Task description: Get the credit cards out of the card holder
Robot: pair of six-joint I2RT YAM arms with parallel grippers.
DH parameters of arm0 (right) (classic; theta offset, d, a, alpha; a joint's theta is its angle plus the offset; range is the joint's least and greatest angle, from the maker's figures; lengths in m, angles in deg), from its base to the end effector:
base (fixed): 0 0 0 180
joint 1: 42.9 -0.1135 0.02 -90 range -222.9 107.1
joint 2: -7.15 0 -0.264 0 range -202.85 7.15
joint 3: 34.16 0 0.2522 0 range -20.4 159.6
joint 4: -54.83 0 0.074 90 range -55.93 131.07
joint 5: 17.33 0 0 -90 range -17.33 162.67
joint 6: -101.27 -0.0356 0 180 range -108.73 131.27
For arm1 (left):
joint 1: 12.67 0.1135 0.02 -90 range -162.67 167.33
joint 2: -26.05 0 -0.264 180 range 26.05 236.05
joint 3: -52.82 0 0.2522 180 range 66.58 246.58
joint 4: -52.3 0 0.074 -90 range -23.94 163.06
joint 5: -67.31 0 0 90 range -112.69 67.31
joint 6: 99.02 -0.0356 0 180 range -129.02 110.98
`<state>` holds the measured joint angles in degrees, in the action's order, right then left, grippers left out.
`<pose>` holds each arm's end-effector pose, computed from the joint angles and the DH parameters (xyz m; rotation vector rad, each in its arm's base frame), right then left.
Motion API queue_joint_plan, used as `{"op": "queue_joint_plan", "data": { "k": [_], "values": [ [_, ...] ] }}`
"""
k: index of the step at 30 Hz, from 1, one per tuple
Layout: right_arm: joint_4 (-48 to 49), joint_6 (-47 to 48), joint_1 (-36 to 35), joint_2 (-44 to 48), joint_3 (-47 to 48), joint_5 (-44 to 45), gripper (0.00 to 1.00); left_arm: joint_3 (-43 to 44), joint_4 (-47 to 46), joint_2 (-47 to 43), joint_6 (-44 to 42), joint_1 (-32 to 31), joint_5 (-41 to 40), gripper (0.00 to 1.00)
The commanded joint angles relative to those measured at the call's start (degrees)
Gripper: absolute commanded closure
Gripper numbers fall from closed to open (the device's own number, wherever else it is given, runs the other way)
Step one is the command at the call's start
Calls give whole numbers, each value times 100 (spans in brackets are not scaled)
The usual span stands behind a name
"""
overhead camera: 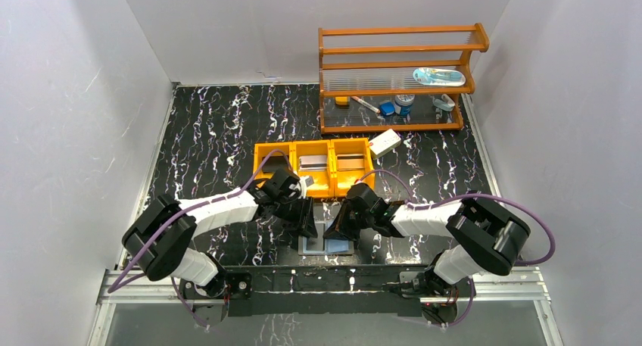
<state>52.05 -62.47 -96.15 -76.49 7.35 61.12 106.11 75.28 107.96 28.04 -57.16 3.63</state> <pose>0.1468 0.2085 0.1298 0.3737 2.7138 1.1403 0.1816 -0.2005 0.1711 0.3965 2.6950 -1.0982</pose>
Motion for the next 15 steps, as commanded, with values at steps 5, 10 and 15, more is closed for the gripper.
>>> {"op": "queue_joint_plan", "data": {
  "k": [5,10,15],
  "values": [
    [138,-43,24,115,-6,-6,91,-386,71,211,33,-14,-34,71],
    [45,-98,29,300,-85,169,89,-464,337,185,83,-16,-391,73],
    [178,-175,49,322,-170,109,90,-469,417,233,40,-16,-510,76]
  ]
}}
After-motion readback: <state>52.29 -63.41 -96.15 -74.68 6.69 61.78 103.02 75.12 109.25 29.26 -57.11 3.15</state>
